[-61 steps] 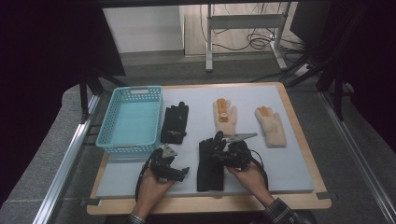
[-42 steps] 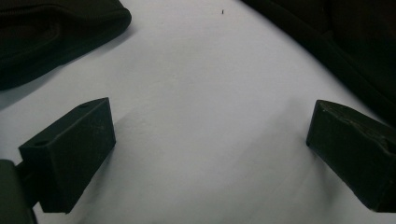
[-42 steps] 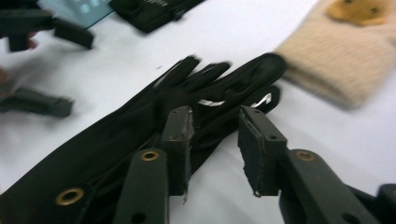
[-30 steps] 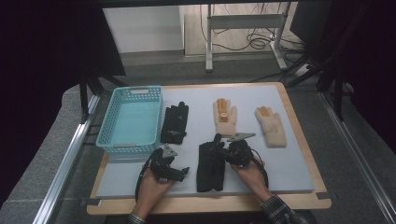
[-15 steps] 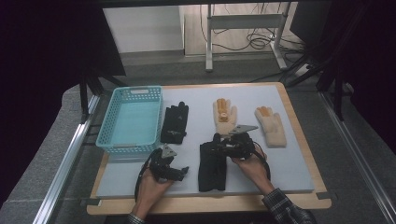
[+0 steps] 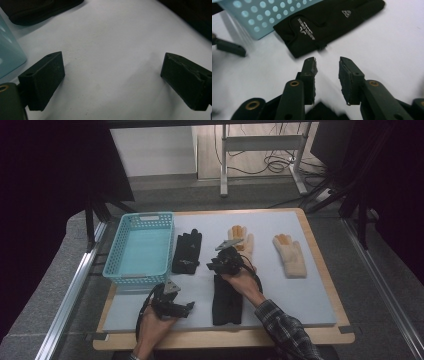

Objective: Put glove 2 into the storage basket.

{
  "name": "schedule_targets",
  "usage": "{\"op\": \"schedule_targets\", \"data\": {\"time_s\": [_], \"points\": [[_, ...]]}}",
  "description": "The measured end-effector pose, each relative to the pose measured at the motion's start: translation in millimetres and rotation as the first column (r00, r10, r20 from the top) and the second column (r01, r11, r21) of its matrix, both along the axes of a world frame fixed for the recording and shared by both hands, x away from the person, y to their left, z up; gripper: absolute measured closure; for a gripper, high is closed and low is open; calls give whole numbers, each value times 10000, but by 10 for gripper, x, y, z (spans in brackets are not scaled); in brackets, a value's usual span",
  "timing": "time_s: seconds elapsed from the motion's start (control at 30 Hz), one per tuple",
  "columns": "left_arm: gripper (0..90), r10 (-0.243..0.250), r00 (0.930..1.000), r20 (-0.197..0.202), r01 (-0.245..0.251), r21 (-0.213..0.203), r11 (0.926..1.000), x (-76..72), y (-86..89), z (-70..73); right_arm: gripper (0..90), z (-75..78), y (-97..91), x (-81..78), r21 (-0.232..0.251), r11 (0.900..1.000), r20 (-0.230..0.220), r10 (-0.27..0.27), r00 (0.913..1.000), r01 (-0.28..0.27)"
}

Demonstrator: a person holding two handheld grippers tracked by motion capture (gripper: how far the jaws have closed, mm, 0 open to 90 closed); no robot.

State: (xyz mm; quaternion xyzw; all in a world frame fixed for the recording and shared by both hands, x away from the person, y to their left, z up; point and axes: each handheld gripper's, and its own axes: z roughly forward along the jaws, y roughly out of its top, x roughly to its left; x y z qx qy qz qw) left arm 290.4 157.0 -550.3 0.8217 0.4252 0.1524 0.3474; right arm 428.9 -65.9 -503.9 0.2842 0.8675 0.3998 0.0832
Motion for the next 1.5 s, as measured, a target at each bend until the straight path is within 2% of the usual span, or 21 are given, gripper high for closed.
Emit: {"op": "schedule_targets", "data": {"time_s": [0.13, 0.3, 0.37, 0.4, 0.53, 0.67, 0.9, 1.0, 1.03, 1.07, 1.1, 1.13, 1.17, 1.27, 1.4, 1.5], "points": [[50, 7, 10000, -32, -7, -18, 10000, 2, 2, -1, 664, -96, 250, 164, -21, 9998, -332, 201, 9992, -201], [50, 13, 10000, -18, -13, -29, 10000, 2, 1, -2, 665, -165, 423, 250, -412, 9986, -310, 328, 9990, -340], [50, 15, 10000, -18, -15, -32, 10000, 1, 0, -3, 696, -199, 486, 283, -665, 9971, -348, 357, 9988, -379], [50, 16, 10000, -17, -16, -33, 10000, 1, 0, -3, 749, -241, 529, 304, -1027, 9939, -349, 358, 9988, -392], [50, 17, 10000, -14, -17, -33, 10000, 1, 0, -4, 840, -262, 533, 298, -1048, 9937, -263, 376, 9989, -402], [50, 15, 10000, -15, -15, -29, 10000, 1, 0, -4, 850, -191, 500, 263, -1012, 9939, -150, 418, 9990, -431], [50, 4, 10000, 0, -4, -19, 10000, 2, 2, -5, 851, 146, 259, 36, -551, 9967, 95, 600, 9982, -594], [50, 4, 10000, -18, -4, -6, 10000, 3, 2, -4, 845, 286, 90, -140, -307, 9955, -238, 888, 9958, -895], [50, 8, 10000, -16, -8, -20, 10000, 3, 1, -4, 837, 311, 41, -200, -214, 9939, -609, 1071, 9924, -1086], [50, 3, 10000, -4, -3, -17, 10000, 5, 2, -5, 793, 333, -42, -309, -24, 9921, -388, 1250, 9914, -1252], [50, 5, 10000, -8, -5, -19, 10000, 5, 1, -5, 793, 333, -42, -309, -24, 9921, -388, 1250, 9914, -1252], [50, 5, 10000, 4, -5, -26, 10000, 5, 1, -6, 714, 314, -72, -306, 61, 9941, -221, 1085, 9938, -1084], [50, 16, 10000, -6, -16, -25, 10000, 4, 0, -5, 714, 314, -72, -306, 61, 9941, -221, 1085, 9938, -1084], [50, 14, 10000, -25, -14, -17, 10000, 4, 1, -4, 641, 235, -14, -186, -75, 9970, -194, 772, 9968, -773], [50, 18, 10000, -27, -18, -21, 10000, 3, 1, -4, 473, 59, 179, -30, -227, 9974, -98, 681, 9976, -683], [50, 13, 10000, -21, -13, -17, 10000, 3, 1, -5, 413, -97, 336, 61, -643, 9959, -163, 629, 9979, -638]]}}
